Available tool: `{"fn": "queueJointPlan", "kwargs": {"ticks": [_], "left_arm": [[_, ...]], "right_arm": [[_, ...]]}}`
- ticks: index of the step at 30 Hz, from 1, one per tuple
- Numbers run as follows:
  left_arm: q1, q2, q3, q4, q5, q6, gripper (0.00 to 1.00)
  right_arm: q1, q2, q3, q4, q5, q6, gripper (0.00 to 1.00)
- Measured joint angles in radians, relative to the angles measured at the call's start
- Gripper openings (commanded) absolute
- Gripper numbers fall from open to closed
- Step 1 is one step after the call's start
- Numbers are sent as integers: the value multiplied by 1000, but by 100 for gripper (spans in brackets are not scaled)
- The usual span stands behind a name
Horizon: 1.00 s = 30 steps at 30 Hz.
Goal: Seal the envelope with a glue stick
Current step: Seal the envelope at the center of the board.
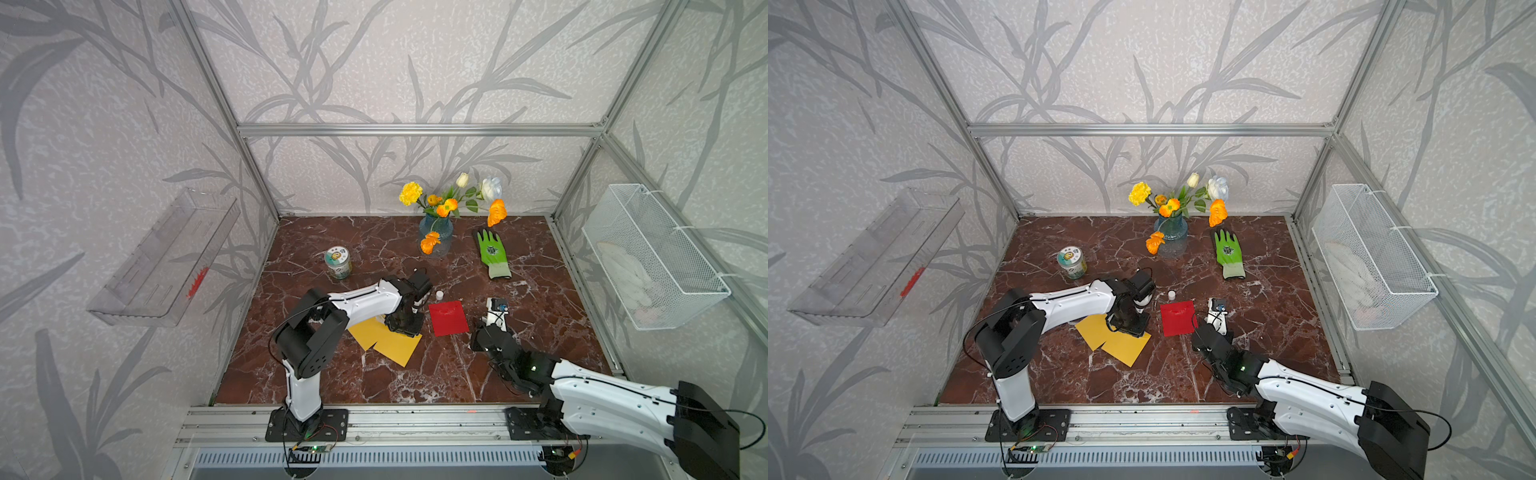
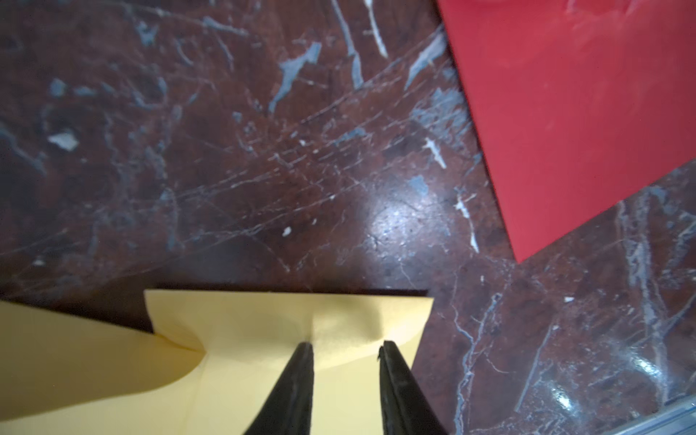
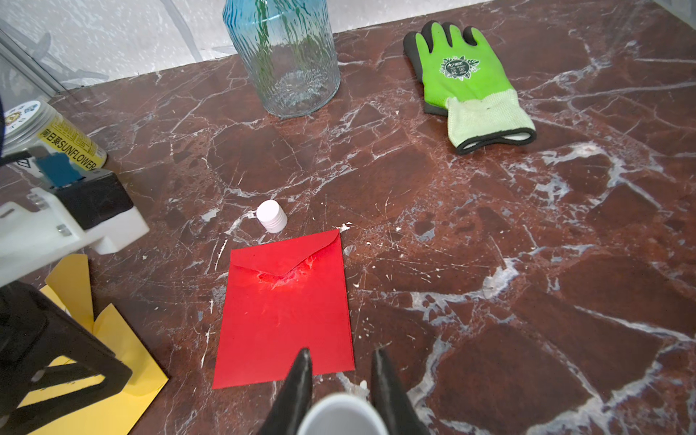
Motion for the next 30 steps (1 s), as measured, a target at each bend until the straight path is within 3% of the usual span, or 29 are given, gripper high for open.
{"fn": "queueJointPlan", "kwargs": {"ticks": [15, 23, 30], "left_arm": [[11, -9, -72, 104, 48, -74, 27], [-5, 39, -26, 188, 133, -135, 27], [-15, 45, -8, 181, 125, -130, 29]], "right_arm": [[0, 0, 1, -1, 0, 1, 0], [0, -4, 1, -2, 0, 1, 0], [0, -24, 1, -6, 0, 1, 0]]}}
